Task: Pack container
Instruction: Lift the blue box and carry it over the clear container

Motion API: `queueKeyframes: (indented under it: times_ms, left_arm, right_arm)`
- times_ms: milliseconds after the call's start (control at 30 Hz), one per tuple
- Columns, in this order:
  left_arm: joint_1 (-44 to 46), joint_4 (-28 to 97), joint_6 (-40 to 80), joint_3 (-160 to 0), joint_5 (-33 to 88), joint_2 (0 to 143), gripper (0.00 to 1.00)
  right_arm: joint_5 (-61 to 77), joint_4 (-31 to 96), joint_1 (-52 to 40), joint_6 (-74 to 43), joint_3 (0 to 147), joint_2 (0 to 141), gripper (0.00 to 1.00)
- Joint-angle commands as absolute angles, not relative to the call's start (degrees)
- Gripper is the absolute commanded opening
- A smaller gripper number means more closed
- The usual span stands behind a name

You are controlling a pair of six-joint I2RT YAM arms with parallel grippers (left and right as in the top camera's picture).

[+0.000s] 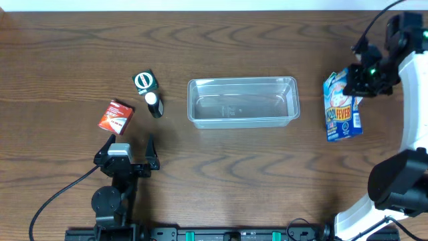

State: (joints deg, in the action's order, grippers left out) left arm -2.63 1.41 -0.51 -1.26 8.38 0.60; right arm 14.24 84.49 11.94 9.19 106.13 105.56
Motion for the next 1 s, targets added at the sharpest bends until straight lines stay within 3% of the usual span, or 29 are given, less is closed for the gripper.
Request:
queueKeyframes:
  times_ms: [0, 267, 467, 567, 967]
  left_arm:
    - [-3.0, 3.4, -1.5, -0.2, 8.8, 0.3, 0.98]
    - [-3.0, 3.4, -1.5, -0.2, 8.8, 0.3, 0.98]
    - [-3.0, 3.4, -1.5, -0.2, 8.8, 0.3, 0.98]
    - [-3.0, 3.4, -1.5, -0.2, 8.8, 0.3, 0.98]
    - [-3.0, 3.4, -1.5, -0.2, 8.8, 0.3, 0.98]
  right_arm:
    - [23.1, 85.8, 12.0, 8.4, 110.7, 104.9, 0.01]
    - [40.9, 80.3, 7.9, 6.9, 111.4, 102.5, 0.01]
    - [40.1, 78.6, 0.4, 20.7, 111.4, 102.2, 0.01]
    - [34.0, 77.8, -4.6, 26.3, 111.4, 102.2, 0.01]
    - [-6.6, 70.5, -26.7, 29.8, 111.4, 102.2, 0.01]
